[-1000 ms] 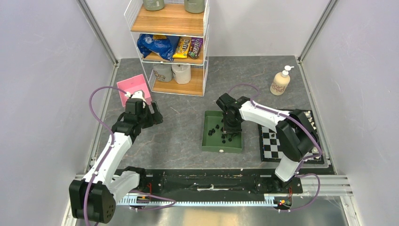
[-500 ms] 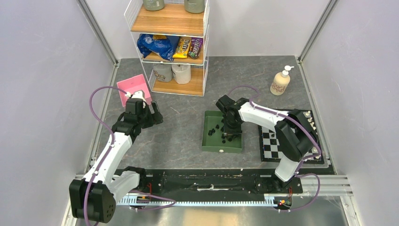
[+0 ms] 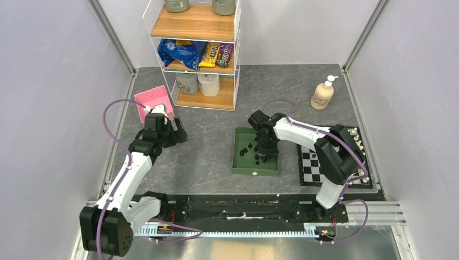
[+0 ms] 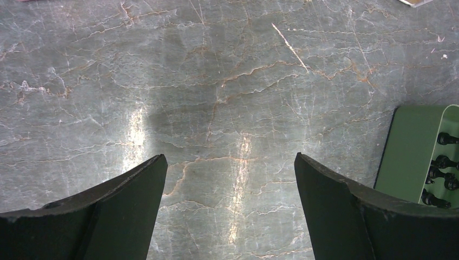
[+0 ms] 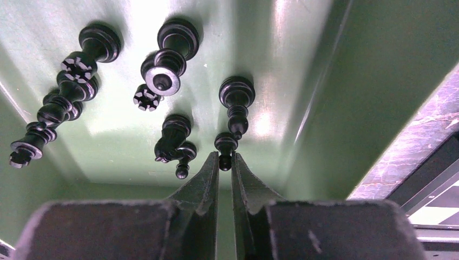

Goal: Set up the chess pieces on the board

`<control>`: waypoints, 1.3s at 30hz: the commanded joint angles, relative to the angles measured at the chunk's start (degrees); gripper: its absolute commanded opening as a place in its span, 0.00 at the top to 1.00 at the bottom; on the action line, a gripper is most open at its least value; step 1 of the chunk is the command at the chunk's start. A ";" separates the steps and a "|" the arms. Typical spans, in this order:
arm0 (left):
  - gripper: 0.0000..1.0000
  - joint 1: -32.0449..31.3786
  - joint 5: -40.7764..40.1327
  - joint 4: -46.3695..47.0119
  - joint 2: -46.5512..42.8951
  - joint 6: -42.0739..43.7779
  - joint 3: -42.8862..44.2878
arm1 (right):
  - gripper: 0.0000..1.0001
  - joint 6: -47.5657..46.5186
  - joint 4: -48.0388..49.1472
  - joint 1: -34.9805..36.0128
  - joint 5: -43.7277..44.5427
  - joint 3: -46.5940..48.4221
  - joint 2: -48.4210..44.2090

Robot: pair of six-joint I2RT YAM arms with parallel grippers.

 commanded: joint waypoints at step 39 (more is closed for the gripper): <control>0.05 -0.03 1.51 0.95 -0.07 0.63 1.61 | 0.86 13.74 -9.52 -37.10 5.58 -26.07 -40.13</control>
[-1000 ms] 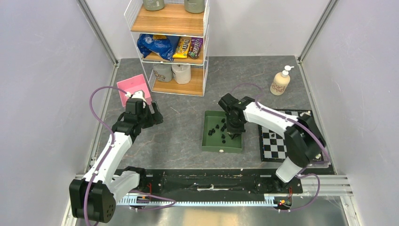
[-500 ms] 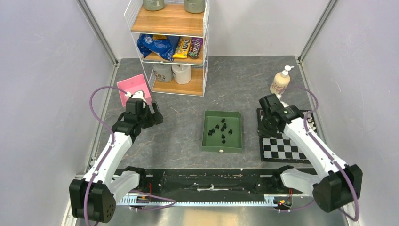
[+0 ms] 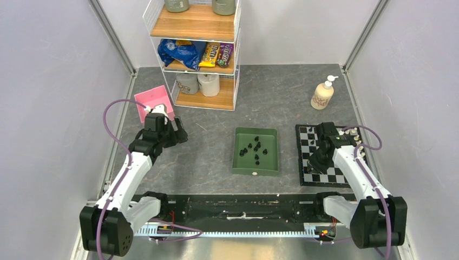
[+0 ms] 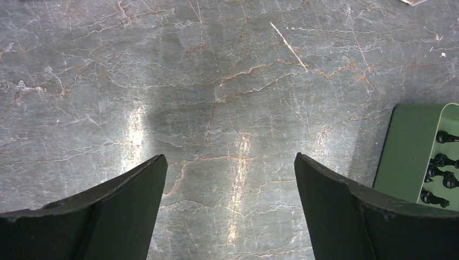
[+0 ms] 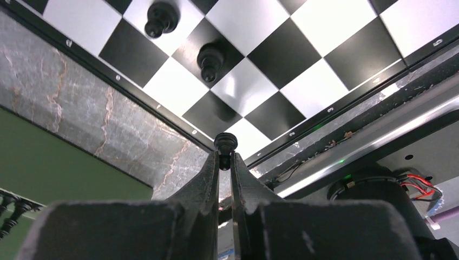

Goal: Set up the chess pieces on the board

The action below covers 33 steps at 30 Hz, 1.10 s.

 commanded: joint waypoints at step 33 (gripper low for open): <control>0.05 -0.01 1.44 0.97 0.48 0.71 1.69 | 0.84 -5.45 9.04 -14.16 -3.80 -3.87 2.40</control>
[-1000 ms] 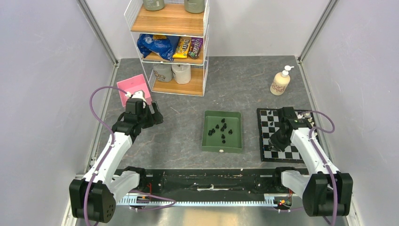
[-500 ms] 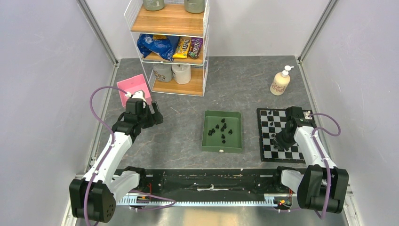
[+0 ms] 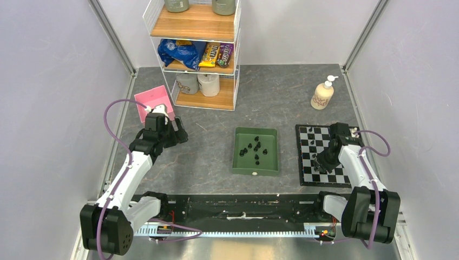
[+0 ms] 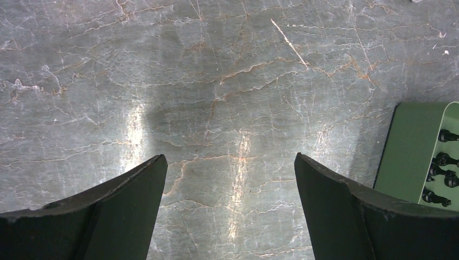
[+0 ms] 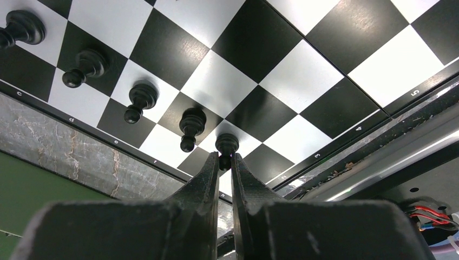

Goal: Set up the chess pieces on the board

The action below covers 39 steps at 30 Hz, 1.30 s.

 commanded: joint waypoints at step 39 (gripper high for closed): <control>0.05 -0.03 1.30 0.89 0.09 0.63 1.81 | 0.75 -0.24 -1.60 -0.25 -0.08 1.67 1.44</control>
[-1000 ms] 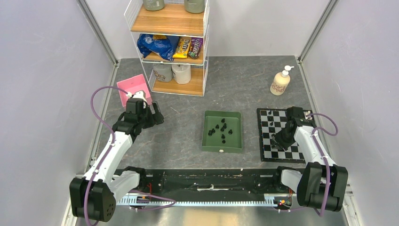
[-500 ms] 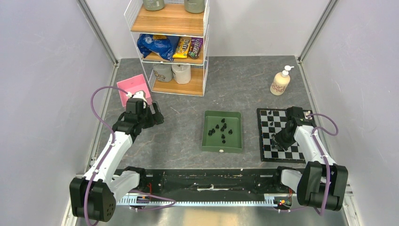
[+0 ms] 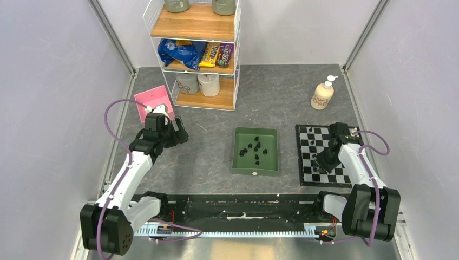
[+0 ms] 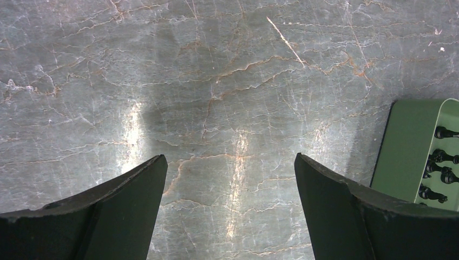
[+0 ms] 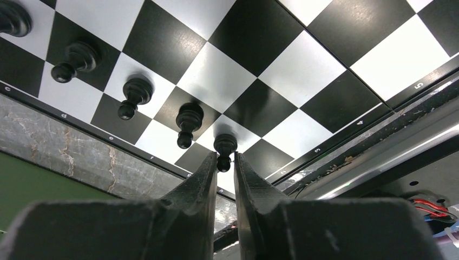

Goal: Set up the chess pieces on the board

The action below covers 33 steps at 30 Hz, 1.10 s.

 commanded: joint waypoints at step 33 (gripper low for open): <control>0.05 -0.03 -1.46 1.13 -1.09 1.36 1.25 | 0.44 -10.82 1.01 35.73 -1.54 31.45 9.94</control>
